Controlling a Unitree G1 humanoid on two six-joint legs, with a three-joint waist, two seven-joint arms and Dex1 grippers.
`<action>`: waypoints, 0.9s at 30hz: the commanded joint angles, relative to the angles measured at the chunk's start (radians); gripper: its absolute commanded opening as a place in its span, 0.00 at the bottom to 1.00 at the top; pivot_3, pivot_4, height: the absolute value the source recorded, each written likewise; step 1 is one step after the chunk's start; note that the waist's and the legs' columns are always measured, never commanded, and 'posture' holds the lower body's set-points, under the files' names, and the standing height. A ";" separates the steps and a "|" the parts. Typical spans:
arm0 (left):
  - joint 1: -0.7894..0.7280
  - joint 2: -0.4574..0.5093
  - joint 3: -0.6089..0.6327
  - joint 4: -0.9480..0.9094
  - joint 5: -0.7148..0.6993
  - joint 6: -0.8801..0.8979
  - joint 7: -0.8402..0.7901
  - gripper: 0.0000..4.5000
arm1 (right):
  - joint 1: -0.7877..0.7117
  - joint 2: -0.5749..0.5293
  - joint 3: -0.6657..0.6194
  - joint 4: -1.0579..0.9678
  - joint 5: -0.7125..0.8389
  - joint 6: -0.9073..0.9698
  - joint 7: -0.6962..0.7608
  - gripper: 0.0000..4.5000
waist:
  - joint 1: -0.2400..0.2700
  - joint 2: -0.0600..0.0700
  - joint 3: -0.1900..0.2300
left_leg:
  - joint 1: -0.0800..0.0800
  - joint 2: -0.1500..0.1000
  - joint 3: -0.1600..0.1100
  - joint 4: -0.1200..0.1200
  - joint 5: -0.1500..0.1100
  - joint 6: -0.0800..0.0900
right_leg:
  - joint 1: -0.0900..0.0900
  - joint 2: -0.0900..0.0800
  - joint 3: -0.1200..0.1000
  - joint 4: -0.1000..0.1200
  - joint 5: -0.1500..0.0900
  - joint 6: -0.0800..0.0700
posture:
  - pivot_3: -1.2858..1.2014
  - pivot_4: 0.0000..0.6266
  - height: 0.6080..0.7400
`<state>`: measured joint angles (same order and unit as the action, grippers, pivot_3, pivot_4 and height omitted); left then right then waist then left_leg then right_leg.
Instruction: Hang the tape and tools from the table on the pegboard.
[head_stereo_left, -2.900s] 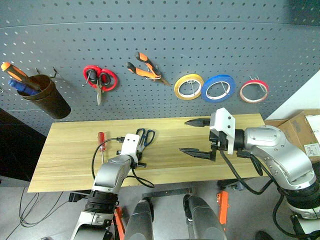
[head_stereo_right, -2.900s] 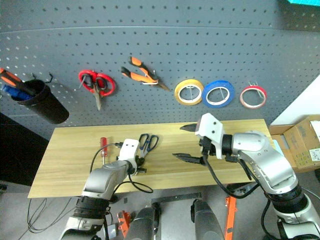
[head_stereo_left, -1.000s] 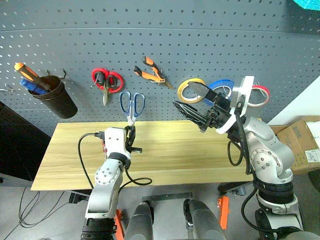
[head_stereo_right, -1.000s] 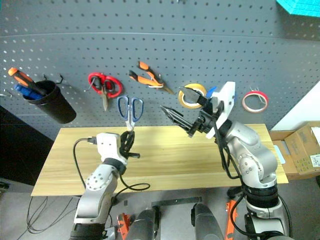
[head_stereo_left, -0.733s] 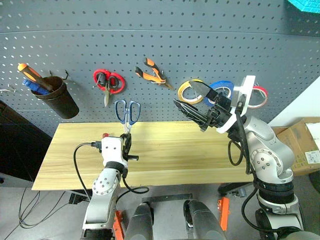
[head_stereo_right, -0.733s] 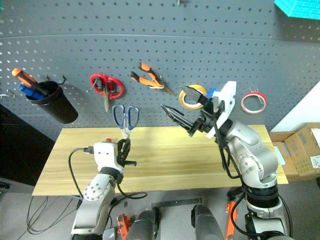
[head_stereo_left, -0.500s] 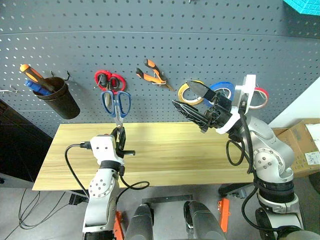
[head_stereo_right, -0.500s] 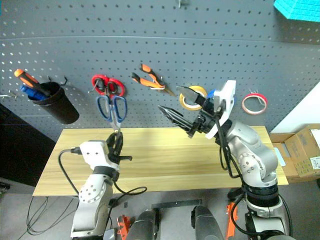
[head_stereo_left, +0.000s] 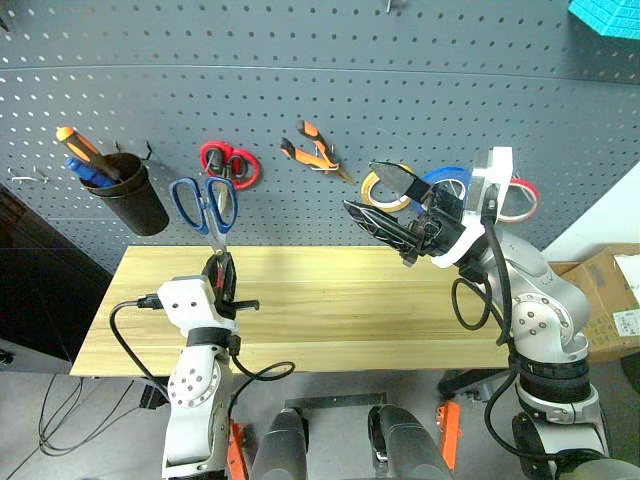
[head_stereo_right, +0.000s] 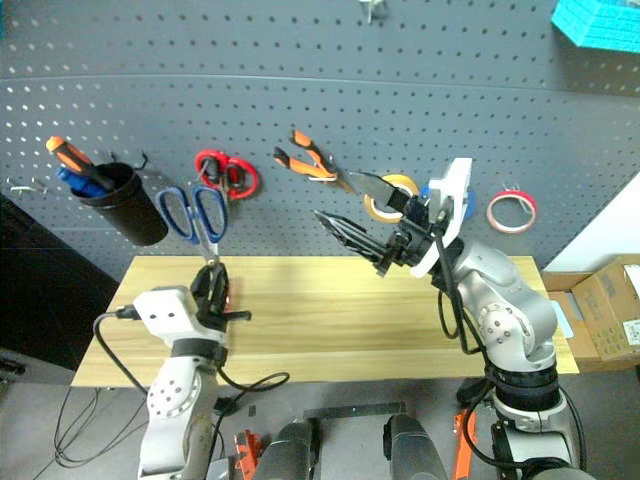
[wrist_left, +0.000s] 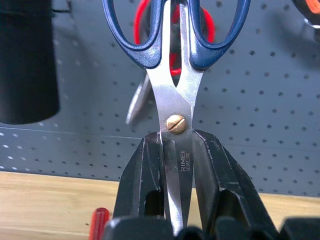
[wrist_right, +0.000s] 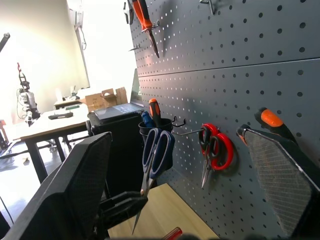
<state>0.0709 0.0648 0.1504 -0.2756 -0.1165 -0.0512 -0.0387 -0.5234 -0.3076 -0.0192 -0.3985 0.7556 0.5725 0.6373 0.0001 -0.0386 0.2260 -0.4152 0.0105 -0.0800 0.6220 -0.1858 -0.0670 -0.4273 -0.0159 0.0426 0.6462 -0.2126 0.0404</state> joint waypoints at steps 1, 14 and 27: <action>-0.032 0.002 0.011 -0.041 0.000 -0.033 0.010 0.11 | -0.012 -0.001 -0.009 -0.008 -0.007 -0.036 0.010 1.00 | 0.001 0.000 0.000 | 0.000 0.000 0.000 0.001 0.000 0.000 | 0.001 0.000 0.000 0.000 0.000 0.000 | 0.55 0.25 1.00; -0.117 0.017 0.000 0.000 -0.019 -0.016 -0.029 0.11 | -0.008 0.000 -0.012 -0.012 -0.021 -0.041 0.001 1.00 | 0.000 0.000 0.000 | 0.000 0.000 0.000 0.005 0.000 0.000 | 0.003 0.000 0.000 -0.001 0.002 -0.002 | 0.55 0.24 1.00; -0.171 0.031 0.021 0.050 -0.031 0.000 -0.041 0.11 | 0.009 -0.007 -0.018 -0.034 -0.022 -0.036 -0.021 1.00 | -0.002 0.000 0.000 | 0.000 0.000 0.000 0.005 0.000 0.000 | 0.003 0.000 0.000 -0.001 0.002 -0.002 | 0.54 0.25 1.00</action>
<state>-0.0827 0.0875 0.1645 -0.2139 -0.1375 -0.0475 -0.0772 -0.5183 -0.3074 -0.0176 -0.3887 0.7263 0.5523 0.6244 -0.0016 -0.0386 0.2258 -0.4152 0.0106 -0.0800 0.6272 -0.1859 -0.0668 -0.4245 -0.0156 0.0427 0.6451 -0.2109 0.0387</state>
